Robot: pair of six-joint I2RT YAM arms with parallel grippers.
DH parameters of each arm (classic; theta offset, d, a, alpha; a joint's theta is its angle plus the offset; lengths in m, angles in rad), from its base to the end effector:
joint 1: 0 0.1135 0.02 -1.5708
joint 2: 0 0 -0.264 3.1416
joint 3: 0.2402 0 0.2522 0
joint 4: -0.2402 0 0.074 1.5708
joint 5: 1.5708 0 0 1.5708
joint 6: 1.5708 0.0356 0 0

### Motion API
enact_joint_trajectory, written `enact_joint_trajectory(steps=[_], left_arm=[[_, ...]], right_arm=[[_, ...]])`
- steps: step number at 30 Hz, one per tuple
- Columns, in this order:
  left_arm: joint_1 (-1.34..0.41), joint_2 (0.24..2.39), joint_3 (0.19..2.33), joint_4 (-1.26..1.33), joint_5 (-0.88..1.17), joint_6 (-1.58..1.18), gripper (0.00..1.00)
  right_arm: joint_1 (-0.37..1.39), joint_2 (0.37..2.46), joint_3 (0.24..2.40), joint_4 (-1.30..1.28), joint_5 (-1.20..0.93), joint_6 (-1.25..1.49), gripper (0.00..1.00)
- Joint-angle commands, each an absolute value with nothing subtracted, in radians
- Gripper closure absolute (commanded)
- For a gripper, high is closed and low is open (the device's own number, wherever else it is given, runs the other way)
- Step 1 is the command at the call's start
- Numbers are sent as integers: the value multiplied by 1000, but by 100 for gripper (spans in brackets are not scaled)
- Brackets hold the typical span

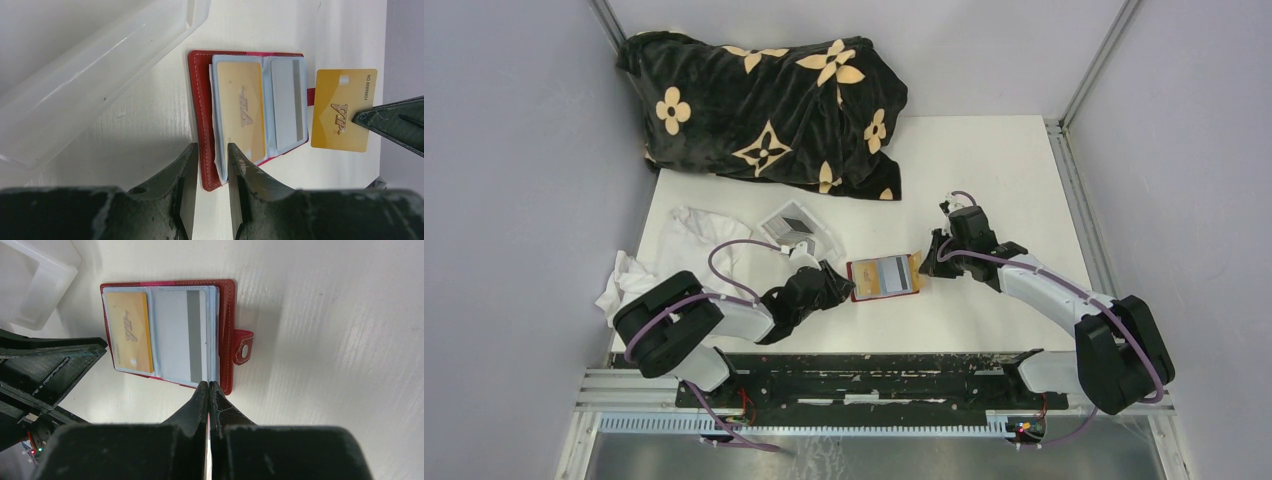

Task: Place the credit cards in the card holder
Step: Turn over the card slot in the card holder.

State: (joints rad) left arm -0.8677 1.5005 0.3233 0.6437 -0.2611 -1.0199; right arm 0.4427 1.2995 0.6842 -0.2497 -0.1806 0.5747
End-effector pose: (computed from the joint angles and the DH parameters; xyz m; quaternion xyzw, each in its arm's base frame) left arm 0.1649 -0.1803 0.1185 -0.1298 0.8537 -0.3317 0.3799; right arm 0.2273 0.1149 0.1925 0.0305 0.9346 0.2415 0.2594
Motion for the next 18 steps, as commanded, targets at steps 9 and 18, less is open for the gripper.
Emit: enact_joint_trajectory(steps=[9, 18], left_arm=[[-874, 1519, 346, 692, -276, -1000, 66], [-874, 1527, 348, 696, -275, -1000, 66]], right_arm=[[439, 1325, 714, -181, -204, 581, 99], [436, 1344, 712, -173, -207, 579, 99]])
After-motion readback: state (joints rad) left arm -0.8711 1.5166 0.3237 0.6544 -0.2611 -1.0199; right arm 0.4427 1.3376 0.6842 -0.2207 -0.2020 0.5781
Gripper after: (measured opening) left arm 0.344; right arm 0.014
